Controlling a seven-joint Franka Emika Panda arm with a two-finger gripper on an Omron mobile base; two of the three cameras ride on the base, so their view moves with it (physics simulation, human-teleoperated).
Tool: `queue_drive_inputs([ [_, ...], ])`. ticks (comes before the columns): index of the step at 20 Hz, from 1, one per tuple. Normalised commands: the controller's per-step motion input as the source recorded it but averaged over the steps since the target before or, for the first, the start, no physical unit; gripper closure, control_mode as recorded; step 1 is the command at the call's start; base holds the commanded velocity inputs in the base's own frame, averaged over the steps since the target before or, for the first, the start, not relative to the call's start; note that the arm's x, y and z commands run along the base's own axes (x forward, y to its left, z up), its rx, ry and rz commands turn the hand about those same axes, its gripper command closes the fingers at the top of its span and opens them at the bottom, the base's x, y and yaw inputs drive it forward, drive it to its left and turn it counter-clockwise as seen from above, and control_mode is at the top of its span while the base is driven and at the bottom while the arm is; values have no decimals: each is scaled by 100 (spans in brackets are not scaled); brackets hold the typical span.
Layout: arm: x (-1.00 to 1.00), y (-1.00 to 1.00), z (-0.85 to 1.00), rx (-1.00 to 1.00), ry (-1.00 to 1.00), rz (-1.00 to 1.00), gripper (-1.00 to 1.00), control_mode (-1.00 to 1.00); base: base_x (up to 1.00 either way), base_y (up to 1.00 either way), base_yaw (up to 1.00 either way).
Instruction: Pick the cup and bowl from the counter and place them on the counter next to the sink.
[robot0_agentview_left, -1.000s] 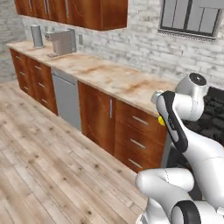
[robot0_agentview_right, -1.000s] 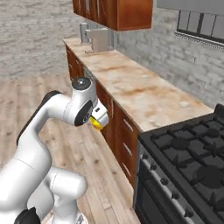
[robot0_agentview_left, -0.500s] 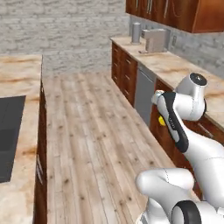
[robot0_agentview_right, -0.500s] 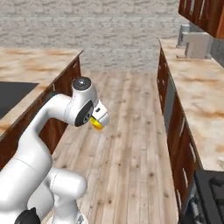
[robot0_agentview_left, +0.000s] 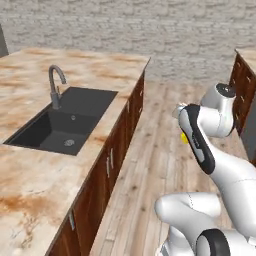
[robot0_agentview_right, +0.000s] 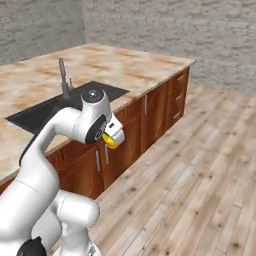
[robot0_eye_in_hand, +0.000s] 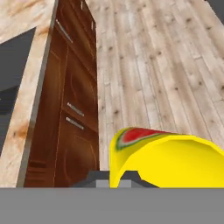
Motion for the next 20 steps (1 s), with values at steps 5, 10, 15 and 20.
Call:
queue_drive_inputs([
  [5, 0, 0, 0, 0, 0, 0, 100, 100, -41, -19, 73],
  [10, 0, 0, 0, 0, 0, 0, 100, 100, -45, -22, 71],
  [15, 0, 0, 0, 0, 0, 0, 100, 100, -54, -15, 67],
  [20, 0, 0, 0, 0, 0, 0, 100, 100, -6, -38, 68],
])
